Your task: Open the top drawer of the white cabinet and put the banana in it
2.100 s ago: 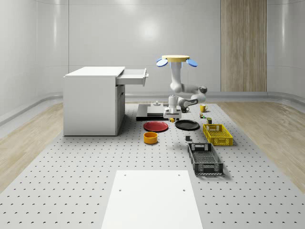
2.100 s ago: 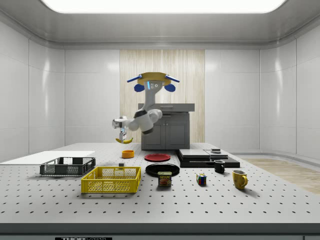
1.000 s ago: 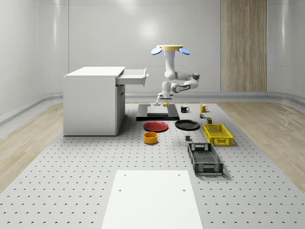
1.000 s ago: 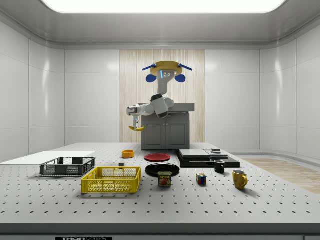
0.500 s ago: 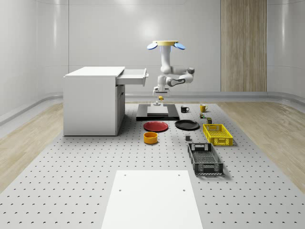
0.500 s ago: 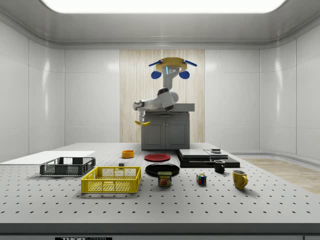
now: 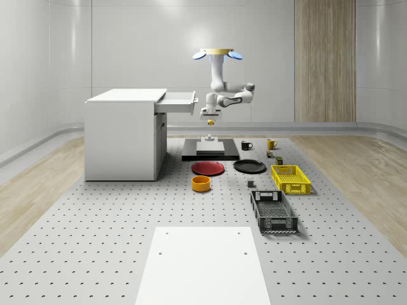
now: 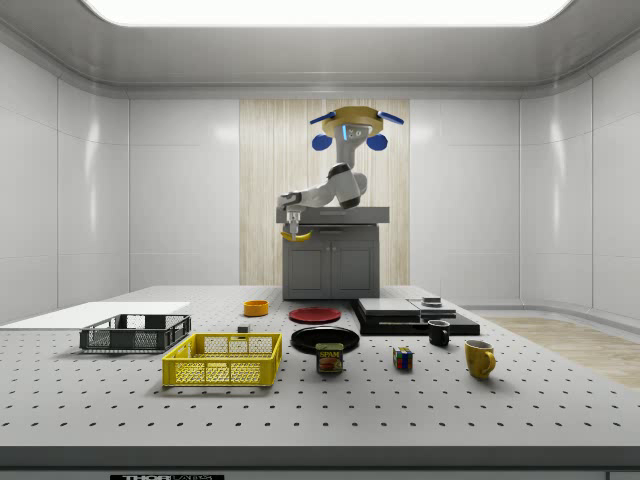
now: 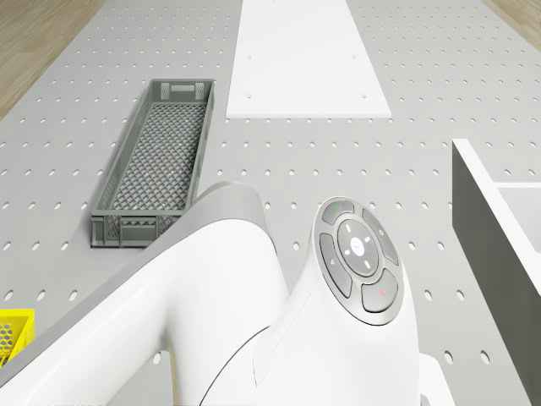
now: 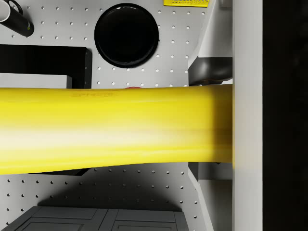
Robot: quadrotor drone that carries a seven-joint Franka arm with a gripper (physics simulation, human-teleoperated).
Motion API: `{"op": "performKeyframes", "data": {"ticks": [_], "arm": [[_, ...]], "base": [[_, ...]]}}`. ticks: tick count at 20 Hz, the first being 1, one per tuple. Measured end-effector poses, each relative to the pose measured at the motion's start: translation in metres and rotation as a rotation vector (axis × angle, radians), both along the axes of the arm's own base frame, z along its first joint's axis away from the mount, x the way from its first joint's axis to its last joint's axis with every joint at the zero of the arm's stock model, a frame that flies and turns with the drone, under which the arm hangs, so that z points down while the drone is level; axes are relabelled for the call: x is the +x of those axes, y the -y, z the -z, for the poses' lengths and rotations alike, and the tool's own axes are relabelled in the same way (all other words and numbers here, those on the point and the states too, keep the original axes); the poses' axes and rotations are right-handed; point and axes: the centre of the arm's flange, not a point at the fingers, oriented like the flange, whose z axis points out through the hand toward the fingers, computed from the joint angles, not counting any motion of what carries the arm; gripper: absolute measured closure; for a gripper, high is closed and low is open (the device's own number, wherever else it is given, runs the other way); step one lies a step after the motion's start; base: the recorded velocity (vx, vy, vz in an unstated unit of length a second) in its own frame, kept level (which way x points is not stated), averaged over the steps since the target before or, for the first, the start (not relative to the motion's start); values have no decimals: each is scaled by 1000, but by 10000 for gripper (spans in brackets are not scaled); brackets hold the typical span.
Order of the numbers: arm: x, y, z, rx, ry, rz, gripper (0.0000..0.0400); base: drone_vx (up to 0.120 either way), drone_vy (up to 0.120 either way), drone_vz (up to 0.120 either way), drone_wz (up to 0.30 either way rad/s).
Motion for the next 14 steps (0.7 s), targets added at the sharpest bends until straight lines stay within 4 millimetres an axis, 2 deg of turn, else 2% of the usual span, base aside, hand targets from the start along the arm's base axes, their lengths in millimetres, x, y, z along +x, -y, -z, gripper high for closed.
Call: {"op": "performKeyframes", "data": {"ticks": [2,9,14], "arm": [[0,0,0,0,0,0,210],[0,0,0,0,0,0,210],[0,0,0,0,0,1,210]], "base": [[-120,-120,120,0],[-120,0,120,0],[-120,-48,120,0]]}}
